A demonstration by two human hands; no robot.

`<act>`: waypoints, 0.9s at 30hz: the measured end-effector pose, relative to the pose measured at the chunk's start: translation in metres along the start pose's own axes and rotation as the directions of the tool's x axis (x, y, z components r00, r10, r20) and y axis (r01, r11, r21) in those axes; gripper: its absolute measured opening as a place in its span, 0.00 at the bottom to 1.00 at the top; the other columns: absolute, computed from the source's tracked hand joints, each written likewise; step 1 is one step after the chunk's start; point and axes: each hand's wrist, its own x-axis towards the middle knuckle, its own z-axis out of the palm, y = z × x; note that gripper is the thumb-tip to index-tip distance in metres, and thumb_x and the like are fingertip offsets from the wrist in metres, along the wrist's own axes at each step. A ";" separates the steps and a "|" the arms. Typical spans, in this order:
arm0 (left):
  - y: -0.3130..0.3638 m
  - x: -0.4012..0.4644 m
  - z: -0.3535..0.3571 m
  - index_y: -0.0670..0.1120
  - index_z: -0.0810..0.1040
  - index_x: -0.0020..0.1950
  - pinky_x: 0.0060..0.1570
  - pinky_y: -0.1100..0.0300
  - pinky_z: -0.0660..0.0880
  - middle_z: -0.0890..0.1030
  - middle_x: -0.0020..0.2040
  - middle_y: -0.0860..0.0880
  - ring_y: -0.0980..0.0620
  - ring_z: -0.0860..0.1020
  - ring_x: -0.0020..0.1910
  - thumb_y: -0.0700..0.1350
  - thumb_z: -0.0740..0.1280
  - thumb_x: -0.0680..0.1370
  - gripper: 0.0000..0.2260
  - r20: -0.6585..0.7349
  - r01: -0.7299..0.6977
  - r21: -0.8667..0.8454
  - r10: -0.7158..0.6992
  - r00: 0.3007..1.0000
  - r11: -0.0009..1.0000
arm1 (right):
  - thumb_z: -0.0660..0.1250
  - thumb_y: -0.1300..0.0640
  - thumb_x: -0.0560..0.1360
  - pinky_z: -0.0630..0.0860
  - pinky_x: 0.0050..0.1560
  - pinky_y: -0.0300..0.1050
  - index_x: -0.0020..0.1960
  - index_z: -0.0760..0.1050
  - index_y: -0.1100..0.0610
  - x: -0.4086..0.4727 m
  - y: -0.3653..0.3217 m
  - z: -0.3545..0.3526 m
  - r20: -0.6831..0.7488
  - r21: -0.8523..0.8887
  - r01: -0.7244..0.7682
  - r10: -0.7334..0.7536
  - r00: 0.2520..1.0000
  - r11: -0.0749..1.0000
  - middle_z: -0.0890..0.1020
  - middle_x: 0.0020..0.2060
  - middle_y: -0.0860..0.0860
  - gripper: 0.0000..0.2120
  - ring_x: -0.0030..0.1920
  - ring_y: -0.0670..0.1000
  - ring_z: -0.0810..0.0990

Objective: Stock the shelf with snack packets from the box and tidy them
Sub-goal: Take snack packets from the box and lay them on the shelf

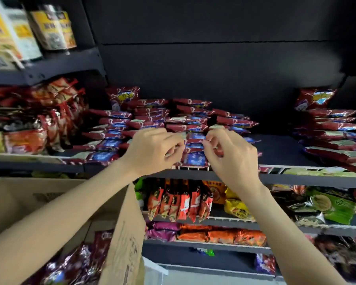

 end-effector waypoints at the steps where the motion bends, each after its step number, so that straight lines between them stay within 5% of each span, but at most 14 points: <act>1: -0.002 -0.021 -0.015 0.49 0.82 0.41 0.28 0.62 0.73 0.79 0.30 0.56 0.57 0.77 0.30 0.46 0.63 0.76 0.09 0.070 0.026 0.001 -0.026 0.997 1.000 | 0.64 0.55 0.76 0.66 0.25 0.37 0.45 0.77 0.56 -0.006 -0.018 0.006 0.060 0.035 0.021 -0.023 0.998 0.999 0.78 0.32 0.46 0.06 0.31 0.46 0.75; 3: -0.007 -0.064 -0.044 0.51 0.82 0.44 0.27 0.63 0.71 0.80 0.33 0.57 0.58 0.78 0.34 0.49 0.61 0.76 0.10 0.290 0.114 0.031 -0.118 0.950 0.993 | 0.64 0.53 0.76 0.69 0.26 0.38 0.45 0.77 0.54 -0.015 -0.051 0.022 0.261 0.123 0.000 -0.032 0.965 0.992 0.78 0.32 0.44 0.06 0.31 0.46 0.77; 7: -0.025 -0.150 -0.093 0.58 0.75 0.61 0.33 0.64 0.70 0.80 0.45 0.60 0.60 0.78 0.45 0.57 0.58 0.79 0.13 0.667 0.273 0.223 -0.351 0.657 0.936 | 0.59 0.49 0.78 0.78 0.39 0.48 0.49 0.75 0.48 -0.028 -0.115 0.064 0.685 0.189 -0.043 -0.100 0.722 0.981 0.81 0.38 0.46 0.07 0.39 0.51 0.80; 13: -0.058 -0.320 -0.142 0.54 0.79 0.55 0.38 0.59 0.78 0.82 0.47 0.58 0.56 0.80 0.45 0.50 0.65 0.77 0.09 0.653 0.527 0.289 -0.567 0.502 0.799 | 0.58 0.51 0.79 0.79 0.43 0.49 0.53 0.75 0.49 -0.055 -0.232 0.158 0.768 0.329 0.037 -0.290 0.570 0.944 0.82 0.46 0.49 0.08 0.46 0.54 0.81; 18: -0.077 -0.453 -0.158 0.54 0.80 0.52 0.44 0.56 0.77 0.83 0.48 0.54 0.53 0.80 0.47 0.47 0.66 0.75 0.07 0.629 0.717 0.331 -0.710 0.318 0.614 | 0.58 0.54 0.79 0.72 0.54 0.49 0.59 0.73 0.54 -0.093 -0.322 0.245 0.791 0.296 0.095 -0.300 0.533 0.950 0.80 0.54 0.52 0.11 0.55 0.56 0.78; 21: -0.100 -0.503 -0.154 0.49 0.79 0.57 0.50 0.53 0.76 0.82 0.51 0.48 0.48 0.77 0.52 0.46 0.66 0.74 0.12 0.671 0.681 0.356 -0.682 0.290 0.640 | 0.58 0.55 0.78 0.65 0.62 0.49 0.62 0.71 0.55 -0.118 -0.359 0.288 0.821 0.232 0.198 -0.301 0.484 0.952 0.79 0.57 0.53 0.14 0.59 0.56 0.76; 27: -0.132 -0.546 -0.120 0.47 0.60 0.74 0.69 0.52 0.61 0.66 0.71 0.46 0.48 0.63 0.70 0.60 0.65 0.75 0.32 0.735 0.597 0.454 -0.657 0.168 0.661 | 0.58 0.59 0.79 0.60 0.69 0.52 0.68 0.68 0.56 -0.177 -0.369 0.341 0.908 0.217 0.261 -0.292 0.299 0.941 0.75 0.64 0.54 0.17 0.66 0.55 0.71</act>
